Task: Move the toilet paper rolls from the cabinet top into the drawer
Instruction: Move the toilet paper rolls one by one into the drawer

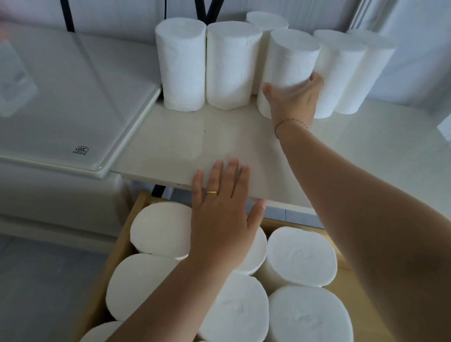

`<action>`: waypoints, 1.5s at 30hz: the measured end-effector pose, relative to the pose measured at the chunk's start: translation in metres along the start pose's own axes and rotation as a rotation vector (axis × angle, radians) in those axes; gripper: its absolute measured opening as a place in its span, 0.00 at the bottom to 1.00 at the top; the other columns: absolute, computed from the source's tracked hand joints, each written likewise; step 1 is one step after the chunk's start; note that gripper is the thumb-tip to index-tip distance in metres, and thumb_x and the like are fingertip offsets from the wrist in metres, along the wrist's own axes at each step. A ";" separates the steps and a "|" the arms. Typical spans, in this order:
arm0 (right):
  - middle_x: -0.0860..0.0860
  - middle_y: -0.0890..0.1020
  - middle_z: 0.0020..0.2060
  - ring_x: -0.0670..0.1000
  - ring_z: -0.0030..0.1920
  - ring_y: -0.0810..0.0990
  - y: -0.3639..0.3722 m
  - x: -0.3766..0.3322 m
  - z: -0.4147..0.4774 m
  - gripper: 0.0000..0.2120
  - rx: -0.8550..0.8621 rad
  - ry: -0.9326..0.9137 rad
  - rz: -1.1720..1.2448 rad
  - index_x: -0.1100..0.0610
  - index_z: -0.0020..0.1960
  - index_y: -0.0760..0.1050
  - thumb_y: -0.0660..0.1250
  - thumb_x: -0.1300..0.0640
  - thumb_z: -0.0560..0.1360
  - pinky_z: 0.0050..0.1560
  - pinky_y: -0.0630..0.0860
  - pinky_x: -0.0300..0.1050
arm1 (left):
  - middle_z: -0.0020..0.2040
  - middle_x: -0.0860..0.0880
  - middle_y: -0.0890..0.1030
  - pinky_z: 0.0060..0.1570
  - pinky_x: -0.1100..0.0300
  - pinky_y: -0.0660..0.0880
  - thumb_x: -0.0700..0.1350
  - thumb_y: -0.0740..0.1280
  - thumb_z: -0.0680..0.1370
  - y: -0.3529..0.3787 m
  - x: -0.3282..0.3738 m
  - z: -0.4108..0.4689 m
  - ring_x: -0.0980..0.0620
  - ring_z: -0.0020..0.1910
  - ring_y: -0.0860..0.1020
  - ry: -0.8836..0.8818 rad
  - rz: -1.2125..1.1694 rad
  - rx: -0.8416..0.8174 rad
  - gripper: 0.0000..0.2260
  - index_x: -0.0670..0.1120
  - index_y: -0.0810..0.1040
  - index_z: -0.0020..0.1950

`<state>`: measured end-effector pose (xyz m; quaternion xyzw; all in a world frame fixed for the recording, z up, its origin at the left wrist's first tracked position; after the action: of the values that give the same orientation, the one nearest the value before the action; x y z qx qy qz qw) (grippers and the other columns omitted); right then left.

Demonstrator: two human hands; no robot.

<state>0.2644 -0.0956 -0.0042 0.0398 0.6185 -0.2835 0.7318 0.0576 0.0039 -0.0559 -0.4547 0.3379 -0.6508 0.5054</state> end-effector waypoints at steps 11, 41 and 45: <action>0.46 0.75 0.46 0.54 0.49 0.77 -0.043 0.008 -0.016 0.32 -0.082 -0.076 -0.159 0.54 0.59 0.64 0.71 0.45 0.61 0.44 0.75 0.47 | 0.75 0.46 0.61 0.72 0.47 0.41 0.57 0.50 0.79 0.003 -0.001 -0.001 0.45 0.75 0.55 0.011 -0.010 0.015 0.27 0.46 0.61 0.74; 0.46 0.81 0.54 0.46 0.54 0.80 -0.276 0.047 -0.151 0.32 -0.285 -0.092 -0.120 0.53 0.64 0.69 0.80 0.56 0.64 0.56 0.78 0.47 | 0.77 0.51 0.36 0.68 0.55 0.26 0.60 0.45 0.80 0.020 0.062 -0.044 0.52 0.74 0.33 0.495 0.048 -0.301 0.30 0.49 0.40 0.77; 0.46 0.81 0.55 0.47 0.56 0.80 -0.297 0.061 -0.158 0.37 -0.367 -0.054 -0.173 0.51 0.65 0.69 0.78 0.49 0.59 0.58 0.78 0.51 | 0.78 0.53 0.40 0.70 0.56 0.30 0.60 0.43 0.80 0.023 0.066 -0.051 0.55 0.75 0.35 0.570 0.029 -0.370 0.29 0.49 0.43 0.77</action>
<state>-0.0084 -0.3014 -0.0110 -0.1550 0.6408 -0.2288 0.7162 0.0133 -0.0666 -0.0787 -0.3335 0.5844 -0.6723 0.3088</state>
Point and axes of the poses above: each hand's wrist, its own z-axis towards the middle knuckle, its own y-axis out of the palm, x = y × z, the point moved 3 cm from there along z, towards the middle knuckle
